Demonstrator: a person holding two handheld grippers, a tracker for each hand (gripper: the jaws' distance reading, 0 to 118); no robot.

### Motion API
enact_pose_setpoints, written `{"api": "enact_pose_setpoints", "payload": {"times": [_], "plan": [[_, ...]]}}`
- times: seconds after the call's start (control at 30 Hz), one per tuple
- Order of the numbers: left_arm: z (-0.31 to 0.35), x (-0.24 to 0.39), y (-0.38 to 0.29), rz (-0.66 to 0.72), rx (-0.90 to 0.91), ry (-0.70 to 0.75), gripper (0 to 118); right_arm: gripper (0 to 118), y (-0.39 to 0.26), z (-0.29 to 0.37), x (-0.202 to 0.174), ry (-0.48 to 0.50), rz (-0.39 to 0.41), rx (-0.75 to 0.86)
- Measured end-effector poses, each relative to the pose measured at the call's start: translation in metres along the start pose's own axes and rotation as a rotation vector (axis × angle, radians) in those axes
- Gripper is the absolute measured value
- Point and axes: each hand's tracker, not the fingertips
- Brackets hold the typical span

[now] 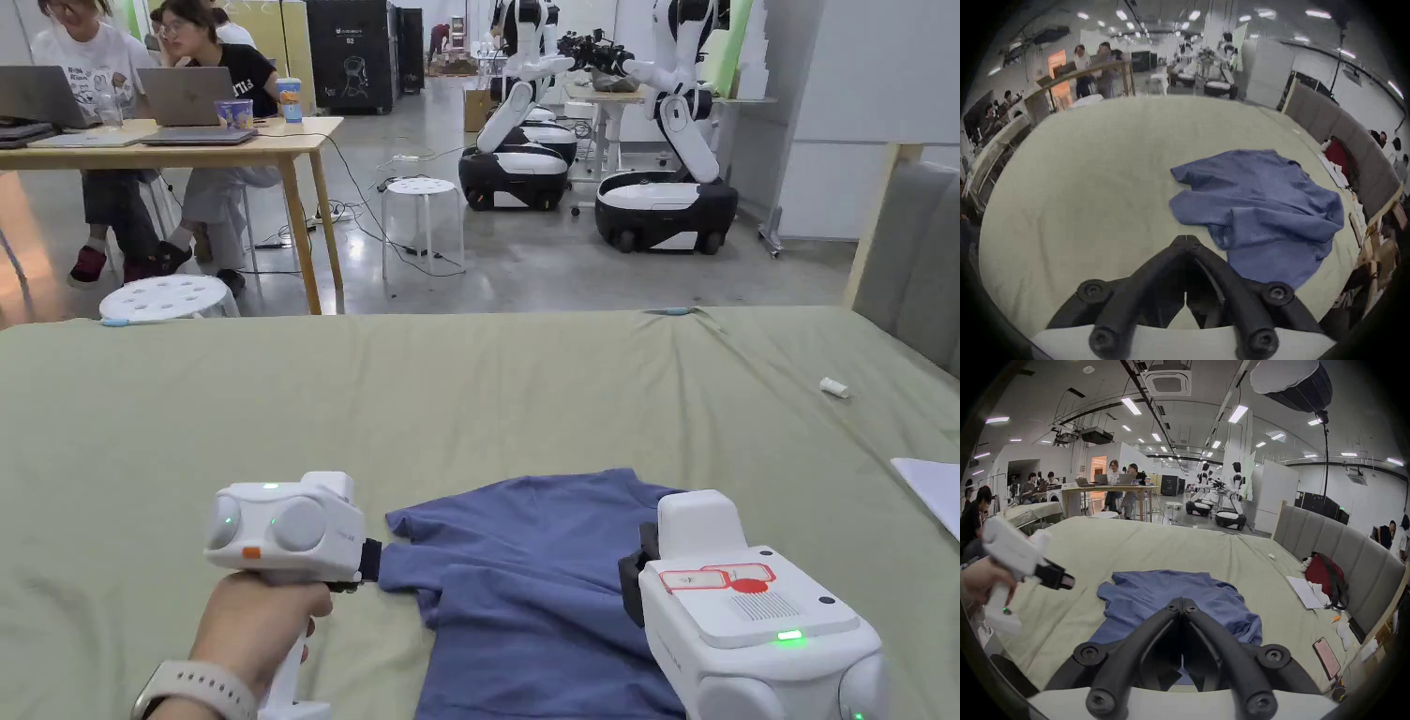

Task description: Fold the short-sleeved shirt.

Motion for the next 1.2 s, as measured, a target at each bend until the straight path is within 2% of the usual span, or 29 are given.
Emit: {"api": "enact_pose_setpoints", "payload": {"times": [0.13,0.17,0.2,0.23,0.27,0.33,0.4,0.47,0.5,0.53,0.57,0.6,0.67,0.7,0.8,0.9,0.97,1.0,1.03,1.07,1.1,1.13,1.2], "plan": [[-0.045,0.003,0.033,0.046,-0.033,-0.024,0,0,-0.004,-0.018,0.011,0.006,-0.002,-0.020],[-0.052,0.004,0.038,0.034,-0.025,-0.025,14,0,-0.006,-0.023,0.014,0.009,-0.003,-0.023],[-0.060,0.006,0.042,0.028,-0.027,-0.025,66,0,-0.007,-0.028,0.016,0.006,-0.006,-0.027],[-0.071,0.009,0.045,0.015,-0.052,-0.007,105,0,-0.012,-0.034,0.020,0.006,-0.007,-0.030],[-0.081,0.011,0.046,0.002,-0.077,0.003,118,0,-0.015,-0.039,0.023,0.009,-0.009,-0.035],[-0.094,0.012,0.050,0.000,-0.053,0.003,100,0,-0.020,-0.048,0.028,0.008,-0.013,-0.047],[-0.110,0.017,0.050,0.018,-0.106,0.032,91,0,-0.023,-0.048,0.034,0.005,-0.021,-0.058],[-0.122,0.017,0.042,0.004,-0.143,0.010,69,0,-0.029,-0.053,0.041,-0.003,-0.026,-0.072],[-0.126,0.020,0.041,-0.006,-0.156,0.015,65,0,-0.031,-0.054,0.045,-0.008,-0.028,-0.078],[-0.125,0.026,0.040,-0.023,-0.140,0.049,55,0,-0.033,-0.056,0.050,-0.013,-0.030,-0.085],[-0.120,0.027,0.040,-0.033,-0.132,0.041,30,0,-0.035,-0.057,0.055,-0.021,-0.032,-0.089],[-0.115,0.031,0.041,-0.059,-0.122,0.027,0,0,-0.036,-0.058,0.061,-0.029,-0.033,-0.095],[-0.107,0.043,0.037,-0.094,-0.089,0.025,0,0,-0.036,-0.069,0.079,-0.060,-0.049,-0.120],[-0.103,0.042,0.034,-0.130,-0.109,-0.023,0,0,-0.033,-0.075,0.088,-0.077,-0.051,-0.129],[-0.086,0.045,0.031,-0.109,-0.050,-0.015,0,0,-0.012,-0.103,0.131,-0.086,-0.091,-0.153],[-0.065,0.035,0.030,-0.053,0.024,-0.047,0,0,0.007,-0.147,0.176,-0.045,-0.165,-0.196],[-0.056,0.033,0.028,-0.082,0.040,-0.052,0,0,0.017,-0.188,0.201,-0.032,-0.189,-0.225],[-0.053,0.032,0.029,-0.084,0.048,-0.052,0,7,0.019,-0.206,0.208,-0.033,-0.197,-0.232],[-0.053,0.032,0.031,-0.084,0.047,-0.058,0,34,0.021,-0.223,0.214,-0.057,-0.197,-0.249],[-0.053,0.032,0.032,-0.087,0.049,-0.065,0,73,0.021,-0.242,0.218,-0.069,-0.169,-0.312],[-0.052,0.030,0.031,-0.090,0.051,-0.068,0,103,0.018,-0.256,0.220,-0.050,-0.157,-0.363],[-0.053,0.029,0.031,-0.091,0.051,-0.070,0,109,0.014,-0.270,0.221,-0.038,-0.164,-0.394],[-0.057,0.027,0.031,-0.090,0.049,-0.073,0,104,0.003,-0.284,0.217,-0.024,-0.156,-0.429]]}}
